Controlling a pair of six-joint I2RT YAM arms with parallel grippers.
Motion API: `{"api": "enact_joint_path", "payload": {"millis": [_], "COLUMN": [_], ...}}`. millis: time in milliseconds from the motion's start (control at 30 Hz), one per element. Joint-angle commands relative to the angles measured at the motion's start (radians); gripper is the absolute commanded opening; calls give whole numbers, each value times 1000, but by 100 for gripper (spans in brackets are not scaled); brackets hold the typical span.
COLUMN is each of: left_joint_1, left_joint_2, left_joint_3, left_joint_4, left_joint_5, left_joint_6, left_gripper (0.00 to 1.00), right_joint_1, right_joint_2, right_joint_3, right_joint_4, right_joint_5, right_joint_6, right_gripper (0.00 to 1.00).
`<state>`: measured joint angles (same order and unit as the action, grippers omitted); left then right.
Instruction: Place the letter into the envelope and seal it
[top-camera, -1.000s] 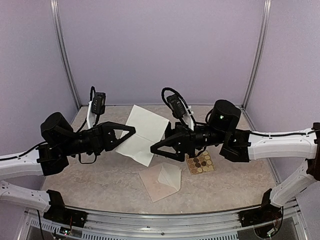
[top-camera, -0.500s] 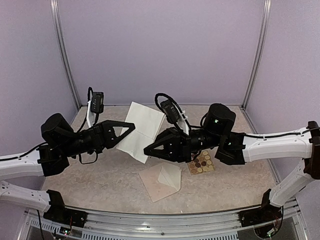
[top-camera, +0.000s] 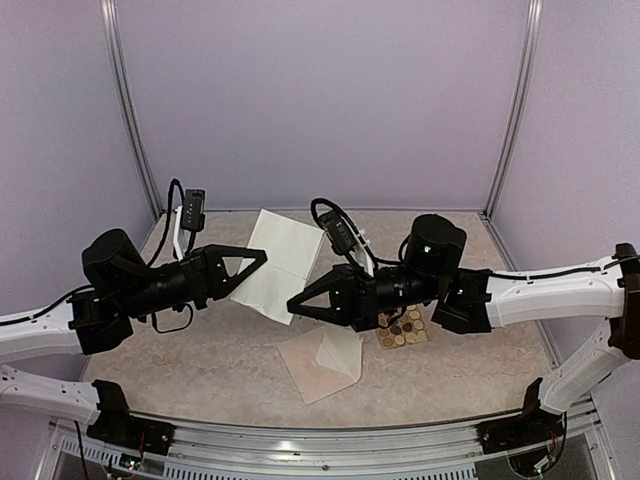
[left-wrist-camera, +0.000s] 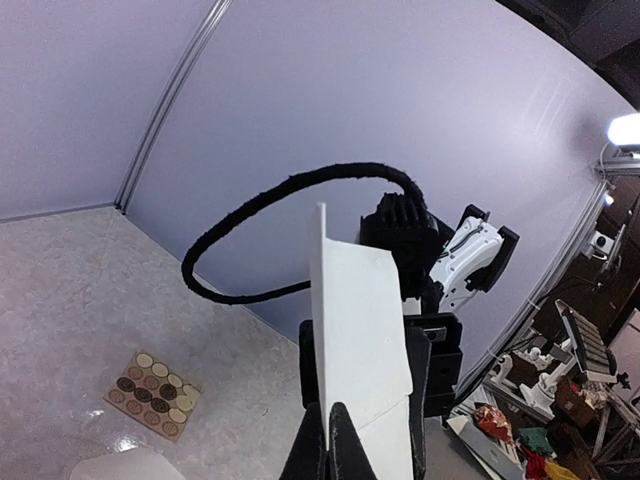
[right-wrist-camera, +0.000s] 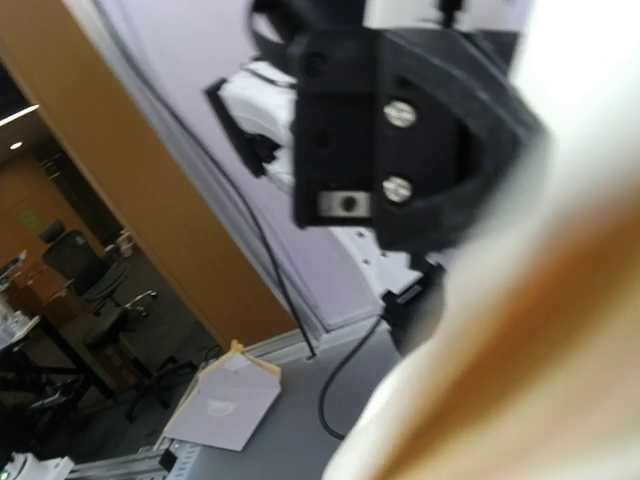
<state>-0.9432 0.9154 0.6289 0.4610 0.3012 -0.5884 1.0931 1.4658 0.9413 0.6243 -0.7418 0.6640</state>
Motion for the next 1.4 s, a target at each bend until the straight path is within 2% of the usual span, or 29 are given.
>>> {"api": "enact_joint_path", "payload": {"millis": [0,133,333,467,533,633,700,800,967,1133,1200,1267,1367], "left_joint_1": [9,9,10,8,6,5,3,3,-1,-8,-8,-8,-9], "left_joint_2": [-20,-36,-53,-49,-49,-49,-51,-52,-42,-38,-38,-37,-39], "left_joint_3": [-4,-21,-30,-36,-39,-54,-64,-76,-86,-91,-97,-103,-116], "left_joint_4": [-58,-67,-88,-59,-37,13,45,80,159,202,211,213,211], "left_joint_5": [-98,-165,-251,-241,-229,-207,-194,-173,-104,-77,-74,-82,-102], "left_joint_6": [52,53,53,43,35,14,0,-24,-72,-93,-98,-99,-95], "left_gripper": [0,0,0,0,0,0,0,0,0,0,0,0,0], "right_joint_1": [10,-16,-62,-66,-66,-67,-66,-66,-67,-67,-66,-65,-66], "right_joint_2": [-35,-42,-89,-98,-97,-84,-68,-41,15,94,122,141,155], "right_joint_3": [8,1,-97,-121,-125,-121,-102,-63,6,91,113,118,120], "right_joint_4": [-158,-262,-211,-159,-122,-73,-56,-29,28,70,113,178,236], "right_joint_5": [109,227,258,262,256,251,240,219,184,126,92,64,48], "right_joint_6": [1,56,141,136,130,119,107,86,49,55,74,104,135], "right_gripper": [0,0,0,10,27,62,74,86,95,96,91,78,49]}}
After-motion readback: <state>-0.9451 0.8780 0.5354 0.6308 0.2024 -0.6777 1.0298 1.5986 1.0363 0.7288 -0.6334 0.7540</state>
